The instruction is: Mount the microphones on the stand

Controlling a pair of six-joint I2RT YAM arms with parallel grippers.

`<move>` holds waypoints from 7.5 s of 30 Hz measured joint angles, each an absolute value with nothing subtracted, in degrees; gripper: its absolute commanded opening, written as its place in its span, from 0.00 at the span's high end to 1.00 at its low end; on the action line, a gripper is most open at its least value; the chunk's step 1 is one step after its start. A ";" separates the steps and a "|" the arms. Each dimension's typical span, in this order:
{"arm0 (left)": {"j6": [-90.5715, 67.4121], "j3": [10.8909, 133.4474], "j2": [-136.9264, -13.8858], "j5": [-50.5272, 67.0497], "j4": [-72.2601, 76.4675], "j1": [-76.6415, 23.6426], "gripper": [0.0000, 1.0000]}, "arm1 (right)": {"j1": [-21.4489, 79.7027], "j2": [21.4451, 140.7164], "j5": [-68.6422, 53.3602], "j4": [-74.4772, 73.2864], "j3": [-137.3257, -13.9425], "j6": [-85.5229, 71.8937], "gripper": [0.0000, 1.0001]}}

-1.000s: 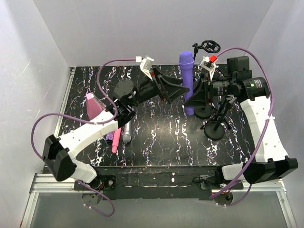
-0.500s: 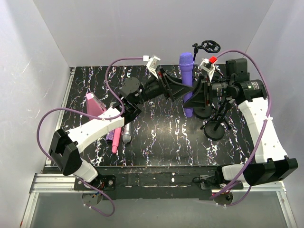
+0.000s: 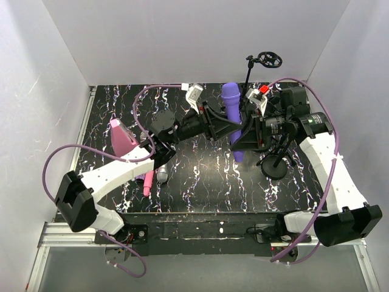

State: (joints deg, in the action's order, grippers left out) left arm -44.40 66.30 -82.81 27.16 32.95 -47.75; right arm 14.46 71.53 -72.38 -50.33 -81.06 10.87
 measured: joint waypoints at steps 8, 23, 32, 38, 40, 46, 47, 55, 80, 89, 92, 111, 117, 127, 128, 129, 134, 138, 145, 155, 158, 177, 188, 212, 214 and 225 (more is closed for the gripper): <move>-42.81 59.59 -74.72 24.38 29.85 -47.81 1.00 | 15.40 69.73 -72.27 -49.52 -79.72 12.43 0.20; -31.40 52.95 -57.30 18.46 10.04 -47.72 1.00 | 15.40 65.43 -67.44 -60.77 -81.03 27.51 0.12; -25.21 52.93 -57.54 19.68 2.26 -47.72 1.00 | 15.33 67.53 -65.12 -62.63 -88.64 28.38 0.11; -23.86 52.99 -60.93 22.35 1.41 -47.72 1.00 | 15.33 69.65 -64.16 -59.31 -92.05 22.76 0.12; -23.62 53.04 -62.35 23.11 1.21 -47.72 1.00 | 15.33 70.83 -65.10 -57.17 -92.49 19.46 0.12; -23.53 54.54 -66.35 24.38 1.54 -47.72 1.00 | 15.33 76.09 -67.46 -51.31 -95.09 9.37 0.12; -23.57 54.96 -66.96 24.56 1.72 -47.72 1.00 | 15.33 76.66 -67.46 -50.54 -95.55 8.23 0.12; -25.10 56.23 -69.87 26.15 5.78 -47.72 1.00 | 16.03 78.41 -64.27 -44.49 -95.90 -1.56 0.12; -27.51 58.04 -72.88 27.20 8.97 -47.72 0.69 | 22.26 81.95 -59.53 -41.47 -95.66 -6.81 0.82; -29.15 57.06 -66.92 18.46 6.50 -47.70 0.02 | 16.56 88.27 -61.39 -43.55 -107.96 -5.80 0.85; -28.12 56.69 -61.19 13.63 3.88 -47.68 0.02 | 9.98 91.18 -61.65 -41.76 -114.98 -7.38 0.85; -25.47 53.19 -53.36 -1.15 -9.47 -47.46 0.02 | 0.49 111.07 -22.00 -25.15 -149.32 -8.91 0.88; -25.52 53.65 -56.38 -1.10 -10.09 -47.46 0.02 | 0.49 113.91 -13.52 -23.49 -152.92 -5.87 0.89; -25.76 54.50 -57.93 -0.86 -10.15 -47.46 0.02 | -0.16 117.38 -9.26 -21.06 -151.81 -3.64 0.89; -25.76 54.59 -57.93 -0.86 -10.13 -47.46 0.02 | -0.40 117.45 -9.39 -20.97 -151.33 -3.68 0.89; -25.76 54.61 -57.93 -0.86 -10.11 -47.46 0.02 | -0.69 117.45 -9.50 -20.99 -150.82 -3.73 0.89; -25.76 54.61 -58.04 -0.73 -10.09 -47.46 0.02 | -1.72 117.45 -10.70 -20.86 -148.62 -4.40 0.89; -25.74 54.61 -58.08 -0.60 -10.09 -47.46 0.02 | -2.04 117.36 -11.88 -20.23 -147.48 -5.04 0.89; -25.74 54.61 -58.08 -0.54 -10.07 -47.46 0.02 | -2.09 117.30 -14.09 -20.16 -147.17 -6.81 0.91; -25.74 54.61 -58.11 0.40 -9.82 -47.46 0.02 | -2.13 116.20 -14.72 -21.41 -146.08 -7.38 0.91; -25.76 54.59 -58.11 0.91 -9.82 -47.46 0.02 | -2.11 115.94 -14.52 -21.12 -145.12 -7.33 0.90; -25.76 54.59 -60.25 2.00 -8.86 -47.46 0.02 | -1.43 117.49 -12.03 -19.16 -143.39 -7.42 0.64; -25.80 54.59 -60.25 2.13 -8.78 -47.46 0.02 | -0.62 120.05 -10.52 -17.80 -142.96 -7.53 0.60; -27.29 52.75 -56.25 2.17 -9.06 -47.46 0.02 | -0.62 120.40 -12.56 -16.34 -131.61 -8.62 0.33; -27.57 52.05 -55.07 2.15 -9.13 -47.46 0.02 | -0.62 120.40 -12.97 -16.67 -131.15 -8.84 0.27; -27.62 51.86 -52.40 1.96 -10.33 -47.46 0.02 | -0.62 118.63 -14.24 -16.99 -129.43 -8.69 0.14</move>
State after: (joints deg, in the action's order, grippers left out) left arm -27.62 51.86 -52.40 1.96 -10.33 -47.46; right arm -0.62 118.63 -14.24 -16.99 -129.43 -8.69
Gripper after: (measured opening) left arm 0.981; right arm 0.842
